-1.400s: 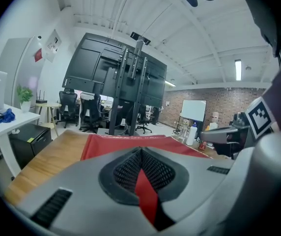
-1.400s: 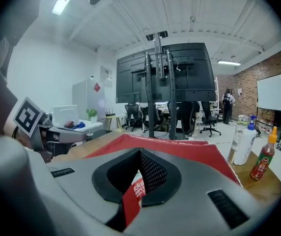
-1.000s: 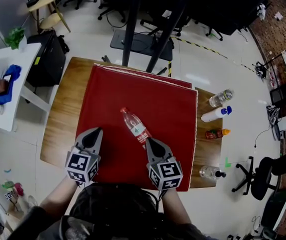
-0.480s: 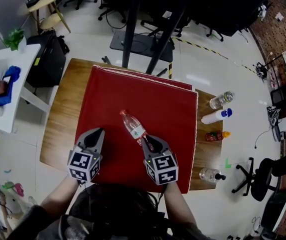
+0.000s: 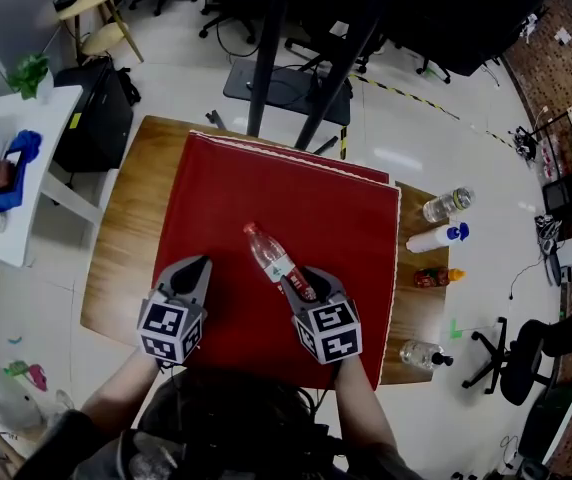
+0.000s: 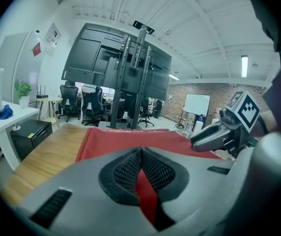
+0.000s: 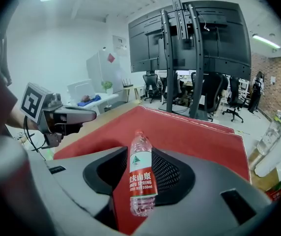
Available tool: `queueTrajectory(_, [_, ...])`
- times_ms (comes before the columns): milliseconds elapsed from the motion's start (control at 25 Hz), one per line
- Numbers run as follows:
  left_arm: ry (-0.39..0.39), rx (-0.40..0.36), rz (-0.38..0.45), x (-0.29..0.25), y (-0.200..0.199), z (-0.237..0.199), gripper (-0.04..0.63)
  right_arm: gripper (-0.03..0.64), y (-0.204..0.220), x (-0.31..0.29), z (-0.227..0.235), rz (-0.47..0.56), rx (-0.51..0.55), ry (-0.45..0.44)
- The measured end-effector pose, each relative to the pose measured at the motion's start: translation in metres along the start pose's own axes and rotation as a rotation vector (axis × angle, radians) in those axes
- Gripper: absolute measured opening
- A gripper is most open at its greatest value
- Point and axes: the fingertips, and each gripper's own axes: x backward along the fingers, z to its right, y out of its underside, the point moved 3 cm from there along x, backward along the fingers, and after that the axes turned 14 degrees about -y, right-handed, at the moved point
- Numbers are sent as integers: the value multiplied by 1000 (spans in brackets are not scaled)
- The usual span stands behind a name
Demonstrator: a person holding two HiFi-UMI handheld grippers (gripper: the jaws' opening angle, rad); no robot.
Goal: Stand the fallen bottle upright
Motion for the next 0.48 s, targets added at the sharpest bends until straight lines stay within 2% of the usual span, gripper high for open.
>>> queueTrajectory(280, [1, 0, -22, -13, 2, -3, 40, 269, 8, -16, 9, -112, 4, -42])
queueTrajectory(480, [8, -8, -54, -26, 6, -6, 40, 293, 15, -35, 14, -209, 24, -69])
